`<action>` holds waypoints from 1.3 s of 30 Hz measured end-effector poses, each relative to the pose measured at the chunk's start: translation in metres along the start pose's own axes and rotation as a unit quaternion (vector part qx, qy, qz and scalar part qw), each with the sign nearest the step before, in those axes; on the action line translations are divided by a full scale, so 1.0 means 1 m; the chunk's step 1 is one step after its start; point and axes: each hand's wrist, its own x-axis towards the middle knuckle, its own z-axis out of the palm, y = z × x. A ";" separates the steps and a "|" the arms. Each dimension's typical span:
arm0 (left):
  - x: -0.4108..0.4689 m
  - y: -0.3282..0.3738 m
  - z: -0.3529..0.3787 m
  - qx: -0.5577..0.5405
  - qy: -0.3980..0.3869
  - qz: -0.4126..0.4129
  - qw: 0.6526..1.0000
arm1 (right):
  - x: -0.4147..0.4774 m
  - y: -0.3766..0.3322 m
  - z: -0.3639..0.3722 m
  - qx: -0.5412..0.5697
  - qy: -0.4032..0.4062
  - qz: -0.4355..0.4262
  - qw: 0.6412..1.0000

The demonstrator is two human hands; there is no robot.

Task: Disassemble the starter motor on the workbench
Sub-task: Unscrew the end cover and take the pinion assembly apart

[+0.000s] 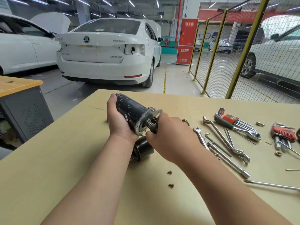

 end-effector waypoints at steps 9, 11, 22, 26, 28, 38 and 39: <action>0.001 -0.005 -0.004 0.032 -0.042 -0.040 0.998 | -0.009 0.003 -0.009 0.041 0.001 -0.017 0.999; 0.002 -0.005 -0.007 0.018 -0.070 -0.033 0.997 | -0.013 0.004 -0.012 0.055 0.002 -0.038 0.998; -0.008 -0.005 -0.006 0.058 -0.211 0.004 0.976 | -0.016 0.035 -0.017 0.119 -0.007 -0.142 0.983; -0.009 -0.003 -0.007 0.074 -0.174 -0.007 0.982 | -0.018 0.029 -0.003 0.074 0.014 -0.139 0.987; -0.009 0.000 -0.007 0.081 -0.166 -0.003 0.983 | -0.018 0.024 -0.001 0.031 0.053 -0.146 0.987; -0.018 0.002 -0.006 0.114 -0.258 0.047 0.958 | -0.014 0.043 -0.002 0.611 -0.324 0.083 0.718; -0.019 -0.001 -0.004 0.125 -0.251 0.044 0.959 | -0.013 0.041 -0.001 0.585 -0.327 0.055 0.740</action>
